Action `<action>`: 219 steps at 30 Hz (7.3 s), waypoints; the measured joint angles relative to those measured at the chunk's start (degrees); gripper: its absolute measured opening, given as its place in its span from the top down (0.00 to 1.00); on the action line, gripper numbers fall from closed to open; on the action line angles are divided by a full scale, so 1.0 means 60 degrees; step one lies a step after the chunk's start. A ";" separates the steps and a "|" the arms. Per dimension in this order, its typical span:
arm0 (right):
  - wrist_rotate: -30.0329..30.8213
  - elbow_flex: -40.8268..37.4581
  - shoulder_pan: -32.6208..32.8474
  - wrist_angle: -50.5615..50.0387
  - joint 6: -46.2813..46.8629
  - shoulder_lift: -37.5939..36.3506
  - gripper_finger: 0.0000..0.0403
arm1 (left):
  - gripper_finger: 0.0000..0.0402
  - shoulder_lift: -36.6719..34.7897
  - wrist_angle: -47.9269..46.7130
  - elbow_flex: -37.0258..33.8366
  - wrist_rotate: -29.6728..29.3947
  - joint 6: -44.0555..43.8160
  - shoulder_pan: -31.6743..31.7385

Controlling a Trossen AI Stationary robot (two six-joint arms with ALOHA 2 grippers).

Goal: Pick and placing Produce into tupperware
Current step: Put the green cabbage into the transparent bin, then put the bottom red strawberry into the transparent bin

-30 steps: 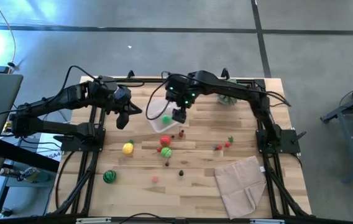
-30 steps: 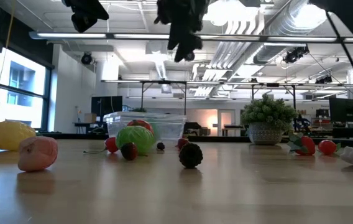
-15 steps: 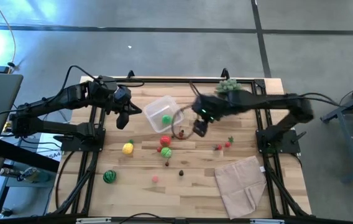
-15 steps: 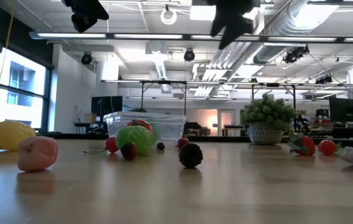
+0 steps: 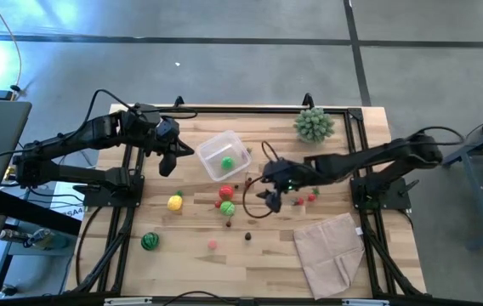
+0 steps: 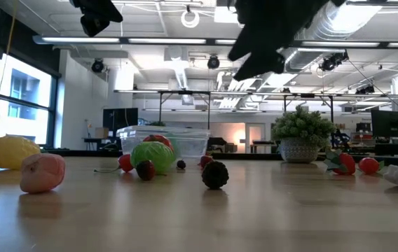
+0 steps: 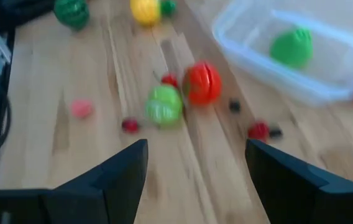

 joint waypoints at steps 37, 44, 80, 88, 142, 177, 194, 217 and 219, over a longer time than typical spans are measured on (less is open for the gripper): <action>0.1754 0.2578 0.1160 0.2429 -0.0250 0.5623 0.36 | 1.00 0.0000 0.0007 0.0000 0.0000 0.0000 -0.0003; 0.1770 0.2585 0.1025 0.2606 -0.0365 0.5626 0.36 | 1.00 0.0000 0.0007 0.0001 0.0000 0.0000 -0.0003; 0.0859 0.2858 0.0795 0.3851 -0.0238 0.6468 0.25 | 1.00 0.0004 0.0031 0.0004 -0.0004 0.0000 -0.0003; 0.0855 0.2880 0.0748 0.3743 -0.0262 0.6471 0.27 | 1.00 0.0004 0.0065 0.0004 -0.0004 0.0000 -0.0001; 0.1331 0.6798 -0.0765 -0.1656 -0.2589 0.4854 0.48 | 1.00 0.0004 0.0138 0.0000 -0.0004 0.0000 0.0000; -0.1749 0.6741 -0.3968 -0.1867 -0.3768 0.6360 0.48 | 1.00 0.0004 0.0142 0.0003 -0.0004 0.0000 -0.0003; -0.2020 0.6738 -0.4054 -0.1654 -0.3838 0.6967 0.43 | 1.00 0.0000 0.0142 0.0003 -0.0002 0.0000 -0.0001; -0.2189 0.7692 -0.4067 -0.2461 -0.3760 0.6359 0.35 | 1.00 0.0000 0.0144 0.0003 -0.0001 0.0000 -0.0003; -0.2186 0.7780 -0.4038 -0.2710 -0.3761 0.6043 0.35 | 1.00 0.0000 0.0145 0.0002 -0.0004 0.0000 -0.0003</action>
